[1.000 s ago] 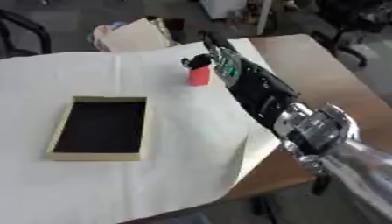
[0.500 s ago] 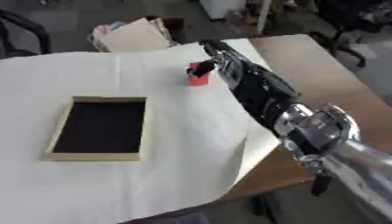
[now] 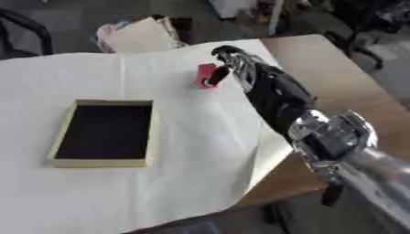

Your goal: Pick up objects on the table and place them in the box.

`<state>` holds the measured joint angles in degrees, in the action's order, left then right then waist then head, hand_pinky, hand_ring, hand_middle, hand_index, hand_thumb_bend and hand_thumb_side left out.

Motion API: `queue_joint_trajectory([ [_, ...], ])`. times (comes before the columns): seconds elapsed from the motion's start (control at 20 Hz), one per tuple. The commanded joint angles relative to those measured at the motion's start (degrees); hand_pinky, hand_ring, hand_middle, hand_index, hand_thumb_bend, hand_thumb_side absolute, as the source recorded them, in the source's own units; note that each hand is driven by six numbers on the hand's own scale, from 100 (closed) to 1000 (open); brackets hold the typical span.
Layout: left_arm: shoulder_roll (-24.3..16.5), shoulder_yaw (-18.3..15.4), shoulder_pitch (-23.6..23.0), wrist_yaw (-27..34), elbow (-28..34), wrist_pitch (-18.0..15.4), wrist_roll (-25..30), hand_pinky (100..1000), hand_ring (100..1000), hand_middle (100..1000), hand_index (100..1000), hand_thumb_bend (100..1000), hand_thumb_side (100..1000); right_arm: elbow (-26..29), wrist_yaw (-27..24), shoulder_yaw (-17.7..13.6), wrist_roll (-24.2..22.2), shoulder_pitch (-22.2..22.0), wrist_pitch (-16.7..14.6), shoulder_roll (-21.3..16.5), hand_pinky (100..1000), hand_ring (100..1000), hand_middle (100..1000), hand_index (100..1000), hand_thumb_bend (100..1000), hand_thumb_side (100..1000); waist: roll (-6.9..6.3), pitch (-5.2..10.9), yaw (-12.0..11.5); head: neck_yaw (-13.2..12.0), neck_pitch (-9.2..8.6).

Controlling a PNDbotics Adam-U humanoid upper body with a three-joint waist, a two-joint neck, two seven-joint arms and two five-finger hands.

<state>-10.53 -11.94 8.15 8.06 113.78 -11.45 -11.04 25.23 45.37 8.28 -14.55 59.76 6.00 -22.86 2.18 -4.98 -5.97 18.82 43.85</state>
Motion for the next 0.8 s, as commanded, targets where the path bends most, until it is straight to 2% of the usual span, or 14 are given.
queue_joint_trajectory([
  [0.05, -0.8, -0.4, 0.7, 0.0, 0.8, -0.1, -0.1, 805, 554, 612, 807, 239, 458, 2.4, 3.2, -1.8, -2.9, 1.3, 0.3, -1.4, 848, 907, 947, 994, 371, 265, -0.17, 0.53, -0.1, -0.1, 0.27],
  [0.25, -0.7, -0.5, 0.7, -0.1, 0.8, -0.1, -0.1, 805, 553, 611, 807, 238, 459, 4.6, 6.8, -3.5, -6.5, 1.4, 0.4, -1.5, 849, 910, 974, 996, 368, 253, -0.14, 0.24, -0.2, -0.1, 0.27],
  [0.5, -0.6, -0.5, 0.8, -0.1, 0.8, -0.1, -0.1, 806, 552, 611, 807, 238, 459, 6.8, 10.4, -5.3, -10.7, 1.4, 0.4, -1.5, 848, 909, 962, 996, 370, 245, -0.11, -0.17, -0.3, 0.0, 0.27],
  [0.8, -0.5, -0.6, 0.9, -0.1, 0.8, -0.2, -0.2, 806, 550, 610, 807, 237, 460, 7.9, 11.6, -6.0, -12.5, 1.4, 0.7, -1.6, 850, 909, 961, 995, 363, 234, -0.19, -0.76, -0.6, 0.1, 0.24],
])
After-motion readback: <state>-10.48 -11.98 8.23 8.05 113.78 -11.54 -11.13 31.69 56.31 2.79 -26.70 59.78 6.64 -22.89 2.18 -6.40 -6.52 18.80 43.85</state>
